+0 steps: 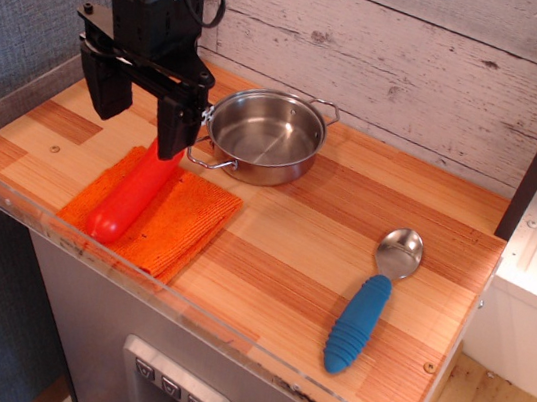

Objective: Put the pot above the upper left hand corner of the napkin.

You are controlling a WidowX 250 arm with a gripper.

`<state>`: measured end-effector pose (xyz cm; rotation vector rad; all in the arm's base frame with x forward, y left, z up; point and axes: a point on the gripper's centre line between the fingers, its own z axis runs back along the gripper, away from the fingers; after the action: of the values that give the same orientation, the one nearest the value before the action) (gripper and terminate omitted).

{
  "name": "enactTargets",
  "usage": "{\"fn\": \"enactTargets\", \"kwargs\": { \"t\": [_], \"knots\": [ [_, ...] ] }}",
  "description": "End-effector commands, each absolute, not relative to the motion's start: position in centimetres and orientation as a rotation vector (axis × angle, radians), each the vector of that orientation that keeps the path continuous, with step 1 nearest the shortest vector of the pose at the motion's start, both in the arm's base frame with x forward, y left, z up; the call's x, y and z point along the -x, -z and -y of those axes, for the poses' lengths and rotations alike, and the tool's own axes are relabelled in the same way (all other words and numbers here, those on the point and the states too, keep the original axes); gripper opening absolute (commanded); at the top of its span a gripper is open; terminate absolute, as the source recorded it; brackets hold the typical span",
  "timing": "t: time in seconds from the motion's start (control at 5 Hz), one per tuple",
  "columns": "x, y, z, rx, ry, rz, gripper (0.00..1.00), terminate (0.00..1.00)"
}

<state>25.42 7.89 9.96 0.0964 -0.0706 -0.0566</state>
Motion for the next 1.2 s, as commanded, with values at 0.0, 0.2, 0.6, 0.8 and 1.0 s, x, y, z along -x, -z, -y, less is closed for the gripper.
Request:
{"fn": "enactTargets", "kwargs": {
  "t": [0.0, 0.2, 0.6, 0.8, 1.0],
  "knots": [
    [-25.4, -10.0, -7.9, -0.096, 0.057, 0.071, 1.0, 0.0],
    [-28.2, -9.5, -6.0, -0.077, 0.101, 0.094, 1.0, 0.0],
    [-32.9, -7.9, -3.6, -0.081, 0.146, 0.118, 1.0, 0.0],
    [-34.8, -6.4, -3.0, -0.087, 0.161, 0.121, 1.0, 0.0],
    [-36.5, -5.1, -2.1, -0.067, 0.151, 0.17, 1.0, 0.0]
  ]
}}
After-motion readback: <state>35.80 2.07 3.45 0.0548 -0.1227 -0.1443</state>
